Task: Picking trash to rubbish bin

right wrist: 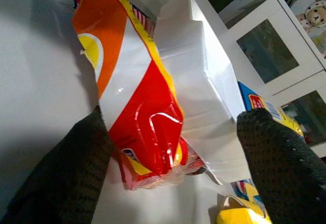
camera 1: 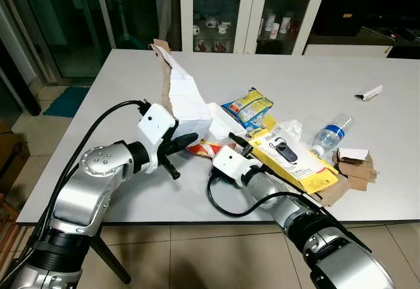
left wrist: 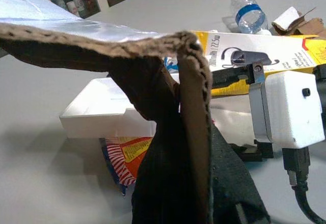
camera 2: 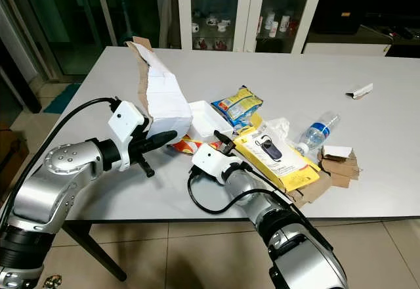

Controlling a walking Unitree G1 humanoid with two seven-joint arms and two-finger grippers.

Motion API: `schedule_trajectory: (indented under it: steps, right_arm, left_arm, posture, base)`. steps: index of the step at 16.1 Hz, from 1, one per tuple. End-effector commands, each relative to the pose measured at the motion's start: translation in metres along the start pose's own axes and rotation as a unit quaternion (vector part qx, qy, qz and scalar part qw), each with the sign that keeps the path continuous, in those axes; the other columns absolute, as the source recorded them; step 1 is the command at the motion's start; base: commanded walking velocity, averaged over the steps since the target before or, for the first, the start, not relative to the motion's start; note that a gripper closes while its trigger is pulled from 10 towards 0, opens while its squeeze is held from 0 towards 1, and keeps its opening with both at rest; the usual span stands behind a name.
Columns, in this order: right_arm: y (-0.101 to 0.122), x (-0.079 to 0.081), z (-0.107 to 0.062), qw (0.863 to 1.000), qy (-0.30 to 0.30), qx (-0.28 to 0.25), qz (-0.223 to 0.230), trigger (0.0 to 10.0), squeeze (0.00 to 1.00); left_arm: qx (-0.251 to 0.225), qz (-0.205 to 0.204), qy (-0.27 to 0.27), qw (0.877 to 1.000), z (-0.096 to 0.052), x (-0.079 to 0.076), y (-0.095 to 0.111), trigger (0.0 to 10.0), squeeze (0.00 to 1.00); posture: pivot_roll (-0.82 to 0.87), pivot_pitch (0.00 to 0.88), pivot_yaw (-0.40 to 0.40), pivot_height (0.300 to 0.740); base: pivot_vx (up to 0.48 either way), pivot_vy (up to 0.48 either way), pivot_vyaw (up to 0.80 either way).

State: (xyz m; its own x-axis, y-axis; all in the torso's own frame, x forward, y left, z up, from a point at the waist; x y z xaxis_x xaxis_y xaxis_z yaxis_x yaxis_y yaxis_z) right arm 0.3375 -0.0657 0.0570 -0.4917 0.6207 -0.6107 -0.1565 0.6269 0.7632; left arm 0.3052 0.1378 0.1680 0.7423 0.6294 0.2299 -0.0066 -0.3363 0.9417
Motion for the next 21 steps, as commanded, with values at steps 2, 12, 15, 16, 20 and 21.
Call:
schedule_trajectory:
  steps: [2, 12, 15, 16, 20, 21]
  right_arm:
    - [-0.0161, 0.0087, -0.0059, 0.999, 0.022, 0.037, -0.005, 0.0, 0.00]
    - [-0.0154, 0.0098, -0.0062, 0.999, 0.022, 0.031, 0.013, 0.0, 0.00]
    - [-0.0159, 0.0101, -0.0065, 0.999, 0.025, 0.031, 0.018, 0.0, 0.00]
    - [-0.0159, 0.0103, -0.0066, 0.999, 0.026, 0.030, 0.019, 0.0, 0.00]
    - [-0.0160, 0.0111, -0.0069, 0.999, 0.030, 0.029, 0.021, 0.0, 0.00]
    - [-0.0155, 0.0114, -0.0068, 0.999, 0.031, 0.028, 0.022, 0.0, 0.00]
  left_arm:
    - [-0.002, 0.012, -0.002, 1.000, 0.0031, -0.0011, 0.0057, 10.0, 0.00]
    - [-0.002, 0.011, 0.003, 1.000, 0.0049, -0.0012, 0.0042, 10.0, 0.00]
    - [-0.003, 0.011, 0.006, 1.000, 0.0057, -0.0014, 0.0037, 10.0, 0.00]
    - [-0.002, 0.012, 0.006, 1.000, 0.0058, -0.0015, 0.0038, 10.0, 0.00]
    - [-0.002, 0.012, 0.006, 1.000, 0.0065, -0.0024, 0.0036, 10.0, 0.00]
    - [-0.002, 0.012, 0.005, 1.000, 0.0068, -0.0027, 0.0035, 10.0, 0.00]
  posture:
    - [0.11, 0.017, -0.058, 0.740]
    - [0.10, 0.022, -0.061, 0.740]
    - [0.10, 0.023, -0.064, 0.740]
    - [0.10, 0.025, -0.065, 0.740]
    - [0.10, 0.025, -0.065, 0.740]
    - [0.10, 0.025, -0.065, 0.740]
  base:
    - [0.000, 0.000, 0.00]
    - [0.000, 0.000, 0.00]
    - [0.000, 0.000, 0.00]
    - [0.000, 0.000, 0.00]
    - [0.000, 0.000, 0.00]
    - [0.000, 0.000, 0.00]
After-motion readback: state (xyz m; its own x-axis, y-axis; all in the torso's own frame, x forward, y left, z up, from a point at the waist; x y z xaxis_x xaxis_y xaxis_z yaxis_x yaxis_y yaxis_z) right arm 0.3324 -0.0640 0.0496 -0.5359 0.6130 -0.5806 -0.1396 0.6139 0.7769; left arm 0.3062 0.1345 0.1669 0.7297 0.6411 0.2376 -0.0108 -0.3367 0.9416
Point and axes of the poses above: a point about 5 cm out from each wrist's last joint towards the gripper, its own z axis pointing out of the wrist towards the gripper, its own y axis along the axis of the wrist's last joint, x = y × z, the point moved 1 cm from there along z, pointing out of the wrist towards the gripper, and after that the axes turned 3 degrees about z, right-handed, at the moved point
